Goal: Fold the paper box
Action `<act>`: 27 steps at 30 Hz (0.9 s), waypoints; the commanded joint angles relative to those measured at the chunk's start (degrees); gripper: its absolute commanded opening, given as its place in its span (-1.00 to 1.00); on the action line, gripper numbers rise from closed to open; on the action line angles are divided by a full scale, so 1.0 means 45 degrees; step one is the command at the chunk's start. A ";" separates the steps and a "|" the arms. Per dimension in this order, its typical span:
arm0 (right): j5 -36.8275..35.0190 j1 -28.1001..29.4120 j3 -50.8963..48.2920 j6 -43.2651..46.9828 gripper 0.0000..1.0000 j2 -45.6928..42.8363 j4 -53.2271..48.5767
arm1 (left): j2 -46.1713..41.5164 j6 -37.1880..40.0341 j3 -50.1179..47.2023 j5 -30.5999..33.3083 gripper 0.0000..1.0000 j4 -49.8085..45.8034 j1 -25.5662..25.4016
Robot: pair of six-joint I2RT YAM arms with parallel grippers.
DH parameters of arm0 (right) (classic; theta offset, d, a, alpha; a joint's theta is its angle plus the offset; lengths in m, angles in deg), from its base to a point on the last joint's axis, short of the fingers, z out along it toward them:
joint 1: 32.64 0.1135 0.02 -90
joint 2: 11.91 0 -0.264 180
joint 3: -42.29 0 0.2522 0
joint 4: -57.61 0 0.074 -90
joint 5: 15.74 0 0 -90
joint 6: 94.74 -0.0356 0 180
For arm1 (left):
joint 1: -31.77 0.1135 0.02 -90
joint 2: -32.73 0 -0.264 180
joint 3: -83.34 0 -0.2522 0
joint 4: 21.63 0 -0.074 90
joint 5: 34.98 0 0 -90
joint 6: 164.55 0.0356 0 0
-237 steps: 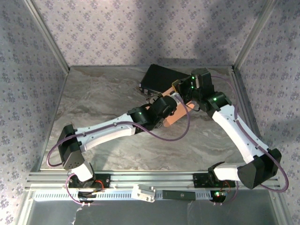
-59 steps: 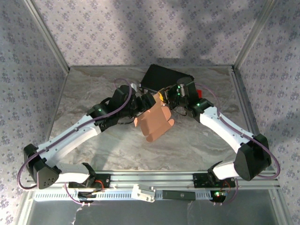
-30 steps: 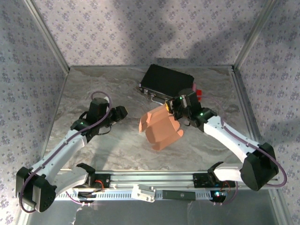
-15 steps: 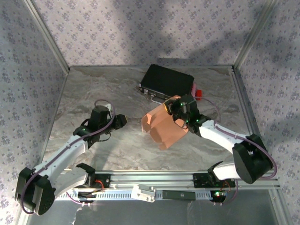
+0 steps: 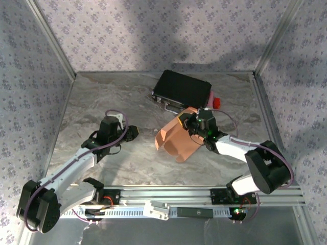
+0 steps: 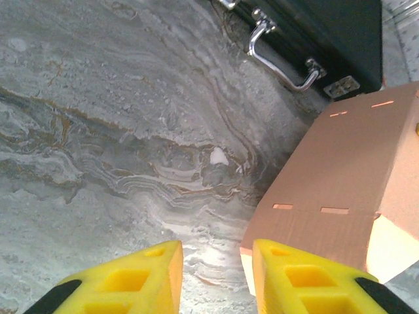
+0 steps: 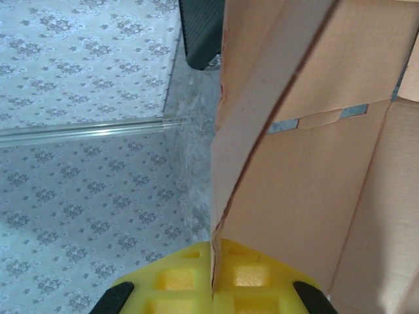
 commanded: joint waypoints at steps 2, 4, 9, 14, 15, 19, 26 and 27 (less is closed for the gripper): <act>0.0126 -0.0109 -0.0456 0.0174 -1.00 0.0202 0.1202 | 0.0158 0.0559 -0.0173 -0.0234 -0.36 0.0411 -0.0080; 0.0082 -0.0099 -0.0438 0.0111 -1.00 0.0220 0.0955 | 0.0199 0.0573 -0.0233 -0.0131 -0.36 0.0480 -0.0168; -0.0998 0.0385 -0.0691 -0.0270 -1.00 -0.0092 0.0358 | 0.0319 0.0752 -0.0218 0.0001 -0.36 0.0533 -0.0345; -0.1292 0.0285 -0.0915 -0.0294 -1.00 0.0154 0.0560 | 0.0667 0.1386 -0.0162 -0.0319 -0.38 0.0612 -0.0522; -0.1189 0.0172 -0.0907 -0.0293 -1.00 0.0287 0.0543 | 0.0805 0.1620 -0.0160 -0.0526 -0.37 0.0682 -0.0546; -0.0734 -0.0089 -0.0803 -0.0272 -1.00 0.0605 0.0620 | 0.1388 0.2730 -0.0179 -0.1027 -0.37 0.1012 -0.0729; -0.0529 -0.0154 -0.0516 -0.0227 -1.00 0.0769 0.0424 | 0.2119 0.4918 -0.1048 -0.1302 -0.49 0.3458 -0.1884; -0.0530 -0.0159 -0.0497 -0.0217 -1.00 0.0749 0.0416 | 0.2282 0.5148 -0.1147 -0.1266 -0.48 0.3933 -0.2084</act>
